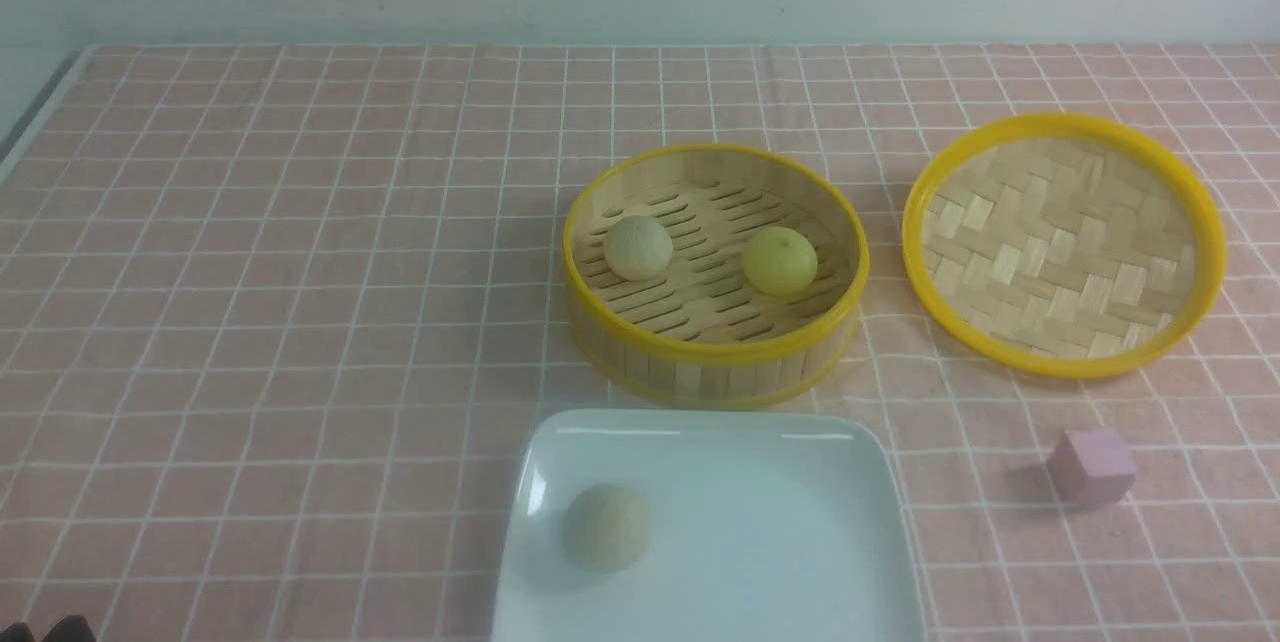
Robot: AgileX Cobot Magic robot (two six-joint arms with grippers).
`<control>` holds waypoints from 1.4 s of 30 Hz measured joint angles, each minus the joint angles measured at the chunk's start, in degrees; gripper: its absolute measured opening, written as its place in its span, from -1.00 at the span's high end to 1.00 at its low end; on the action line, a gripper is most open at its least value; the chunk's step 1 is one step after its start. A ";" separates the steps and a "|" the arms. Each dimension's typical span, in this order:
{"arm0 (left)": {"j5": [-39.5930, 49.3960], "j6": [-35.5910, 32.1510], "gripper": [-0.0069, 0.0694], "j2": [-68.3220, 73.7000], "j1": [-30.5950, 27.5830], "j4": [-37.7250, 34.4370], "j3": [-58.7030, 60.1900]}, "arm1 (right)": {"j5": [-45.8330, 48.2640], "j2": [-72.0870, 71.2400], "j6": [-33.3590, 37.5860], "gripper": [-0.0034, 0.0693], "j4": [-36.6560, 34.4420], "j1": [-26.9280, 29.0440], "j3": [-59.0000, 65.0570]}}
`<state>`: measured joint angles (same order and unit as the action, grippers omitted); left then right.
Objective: Put the steamed buns into the plate on the pink tablecloth.
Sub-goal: 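Reach toward a bun in the bamboo steamer with the right gripper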
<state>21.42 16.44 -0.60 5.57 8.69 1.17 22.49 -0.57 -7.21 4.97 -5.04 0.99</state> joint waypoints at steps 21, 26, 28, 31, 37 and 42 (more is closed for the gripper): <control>0.00 0.00 0.19 0.00 0.00 0.00 0.00 | 0.00 0.00 0.00 0.25 0.00 0.00 0.00; 0.00 0.00 0.19 0.00 0.00 0.00 0.00 | 0.00 0.00 0.00 0.25 0.00 0.00 0.00; 0.00 0.00 0.19 0.00 0.00 0.00 0.00 | 0.00 0.00 0.00 0.25 0.00 0.00 0.00; 0.00 0.00 0.19 0.00 0.00 0.00 0.00 | 0.00 0.00 0.00 0.25 0.00 0.00 0.00; -0.06 3.92 0.19 0.00 0.00 -4.15 0.00 | -0.39 0.00 -1.12 0.25 -1.20 0.00 0.00; -0.18 19.28 0.19 0.00 0.00 -21.20 0.00 | -2.69 0.00 -13.62 0.25 -19.38 0.19 0.36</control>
<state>21.24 35.73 -0.60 5.57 -12.51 1.17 19.79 -0.57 -20.83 -14.41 -4.85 1.35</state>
